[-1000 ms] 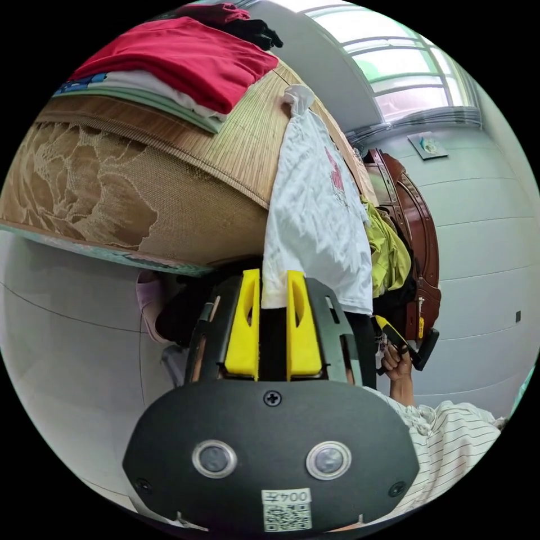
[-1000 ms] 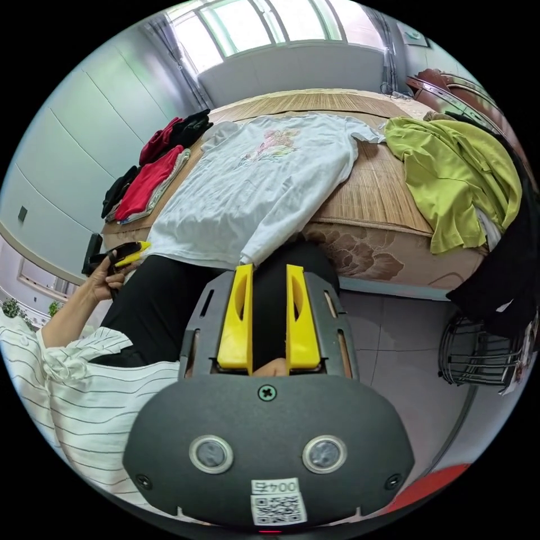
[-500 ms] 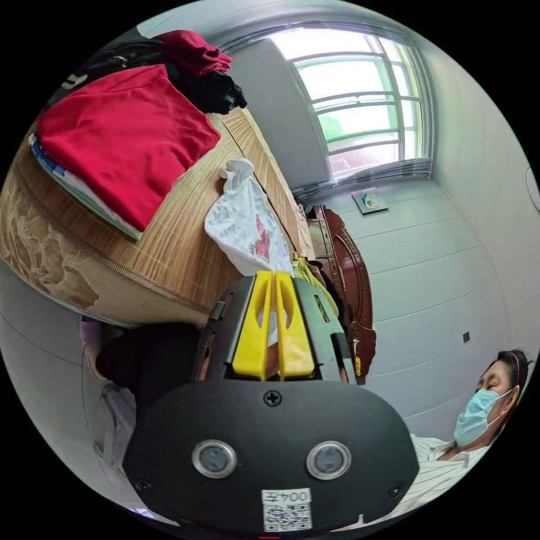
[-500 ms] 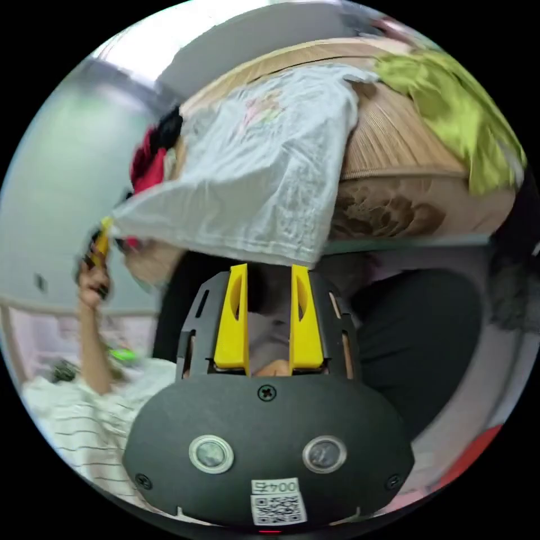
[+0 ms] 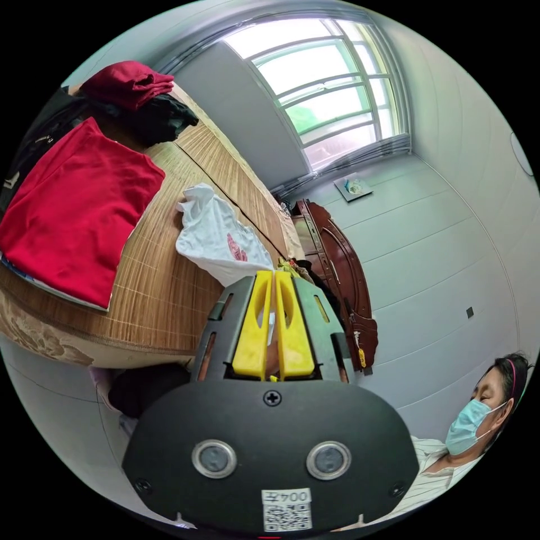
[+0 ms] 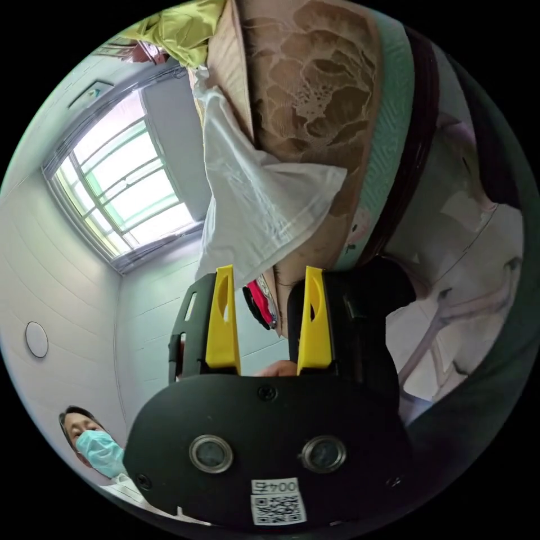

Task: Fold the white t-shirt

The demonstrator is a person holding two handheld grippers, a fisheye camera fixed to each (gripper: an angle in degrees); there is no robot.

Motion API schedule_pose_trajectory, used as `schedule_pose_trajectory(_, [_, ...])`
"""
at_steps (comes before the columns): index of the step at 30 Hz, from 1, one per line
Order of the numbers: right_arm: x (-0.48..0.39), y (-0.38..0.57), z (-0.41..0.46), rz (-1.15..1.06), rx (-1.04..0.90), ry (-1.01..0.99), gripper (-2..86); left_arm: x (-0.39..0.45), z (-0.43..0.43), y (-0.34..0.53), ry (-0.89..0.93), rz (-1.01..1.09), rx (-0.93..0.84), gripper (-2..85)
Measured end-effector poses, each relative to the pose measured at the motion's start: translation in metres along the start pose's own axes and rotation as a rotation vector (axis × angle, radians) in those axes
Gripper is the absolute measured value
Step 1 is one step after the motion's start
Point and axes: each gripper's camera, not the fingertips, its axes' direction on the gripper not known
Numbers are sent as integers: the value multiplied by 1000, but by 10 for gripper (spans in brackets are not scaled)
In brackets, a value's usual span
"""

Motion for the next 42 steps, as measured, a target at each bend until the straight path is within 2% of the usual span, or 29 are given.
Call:
schedule_pose_trajectory(3, [21, -14, 14, 30, 53, -97, 169, 1, -1, 2, 2, -1, 1, 9])
schedule_pose_trajectory(7, [40, -27, 17, 46, 131, -98, 154, -5, -3, 9, 7, -28, 8, 9])
schedule_pose_trajectory(13, [34, -27, 17, -51, 190, -44, 29, -9, 0, 17, -4, -35, -5, 9])
schedule_pose_trajectory(16, [-4, -15, -3, -135, 267, 52, 14, -9, 3, 26, -15, -21, -30, 9])
schedule_pose_trajectory(20, [-113, -5, -29, -414, 281, 291, 8, -21, 9, 49, -16, -42, -67, 9])
schedule_pose_trajectory(24, [-238, 15, -15, -783, 168, 685, 8, -50, 19, 90, 13, -126, -128, 9])
schedule_pose_trajectory(26, [-259, 24, -1, -852, 92, 775, 9, -65, 24, 111, 26, -178, -146, 9])
schedule_pose_trajectory(31, [-212, 37, 40, -784, -45, 898, 15, -111, 47, 156, 65, -297, -211, 10])
schedule_pose_trajectory(36, [-121, 37, 59, -540, -92, 786, 38, -120, 70, 171, 55, -253, -232, 14])
schedule_pose_trajectory(38, [-108, 46, 61, -517, -75, 786, 39, -118, 75, 176, 4, -238, -244, 16])
schedule_pose_trajectory(41, [-108, 63, 70, -544, -27, 888, 40, -112, 73, 186, -167, -227, -224, 15])
schedule_pose_trajectory(42, [-117, 69, 79, -585, -9, 945, 39, -101, 69, 189, -308, -180, -200, 13])
